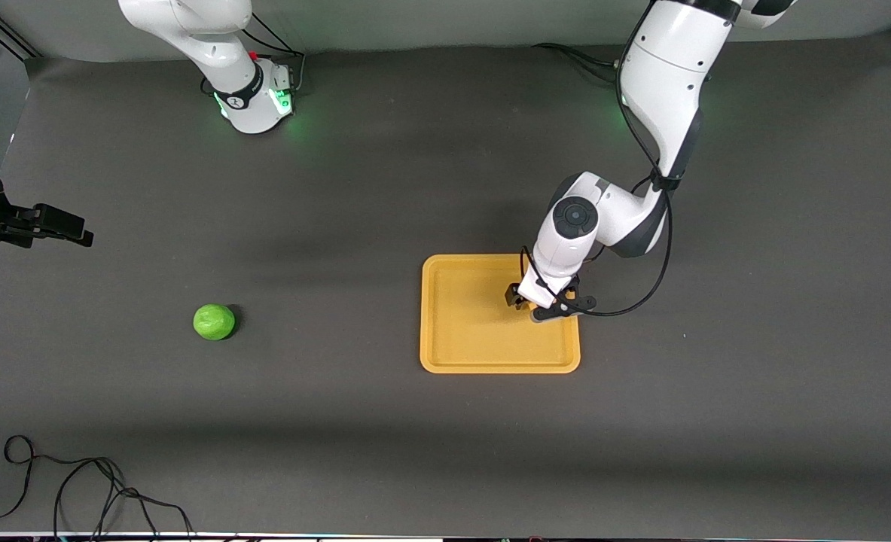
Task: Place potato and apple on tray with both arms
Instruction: 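Open the left gripper and withdraw while the right gripper reaches the apple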
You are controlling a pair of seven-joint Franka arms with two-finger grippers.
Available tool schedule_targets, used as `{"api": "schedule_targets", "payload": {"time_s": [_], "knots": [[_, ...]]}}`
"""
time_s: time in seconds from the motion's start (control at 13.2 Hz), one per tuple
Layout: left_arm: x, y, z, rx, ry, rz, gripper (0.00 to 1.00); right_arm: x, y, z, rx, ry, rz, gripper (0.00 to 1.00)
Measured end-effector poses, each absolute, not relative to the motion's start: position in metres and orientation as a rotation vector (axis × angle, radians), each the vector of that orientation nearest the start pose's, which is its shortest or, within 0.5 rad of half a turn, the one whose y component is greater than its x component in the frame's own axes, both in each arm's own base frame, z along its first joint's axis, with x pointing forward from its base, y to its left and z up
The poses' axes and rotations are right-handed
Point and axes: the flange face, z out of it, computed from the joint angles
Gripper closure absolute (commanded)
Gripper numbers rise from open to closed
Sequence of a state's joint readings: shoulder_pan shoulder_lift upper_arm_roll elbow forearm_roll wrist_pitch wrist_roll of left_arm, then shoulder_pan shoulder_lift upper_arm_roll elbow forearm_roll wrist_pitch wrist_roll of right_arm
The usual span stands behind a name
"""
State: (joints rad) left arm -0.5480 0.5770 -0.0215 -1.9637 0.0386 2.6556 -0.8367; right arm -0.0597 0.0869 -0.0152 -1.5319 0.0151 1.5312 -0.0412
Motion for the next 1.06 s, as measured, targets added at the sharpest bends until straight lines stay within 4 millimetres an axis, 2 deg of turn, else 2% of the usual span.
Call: {"api": "schedule_targets", "payload": {"time_s": [0.15,0.23,0.38,0.61,0.76,0.84,1.06], "knots": [[0.538,-0.340,0.203,-3.150,-0.358,-0.125,0.04,0.574,-0.041,0.590,-3.119,0.053,0.135,0.00],[0.546,-0.339,0.221,-3.133,-0.346,-0.110,0.04,0.574,-0.041,0.590,-3.119,0.053,0.136,0.00],[0.563,-0.326,0.276,-3.099,-0.299,-0.066,0.04,0.574,-0.041,0.590,-3.119,0.053,0.136,0.00],[0.579,-0.284,0.361,-3.071,-0.193,-0.002,0.05,0.579,-0.041,0.572,-3.121,0.054,0.111,0.00],[0.582,-0.245,0.404,-3.066,-0.106,0.048,0.05,0.584,-0.042,0.545,-3.124,0.056,0.076,0.00],[0.584,-0.220,0.423,-3.065,-0.064,0.084,0.06,0.587,-0.042,0.525,-3.125,0.057,0.051,0.00],[0.583,-0.144,0.476,-3.071,0.037,0.162,0.08,0.587,-0.043,0.447,-3.130,0.062,-0.051,0.00]]}}
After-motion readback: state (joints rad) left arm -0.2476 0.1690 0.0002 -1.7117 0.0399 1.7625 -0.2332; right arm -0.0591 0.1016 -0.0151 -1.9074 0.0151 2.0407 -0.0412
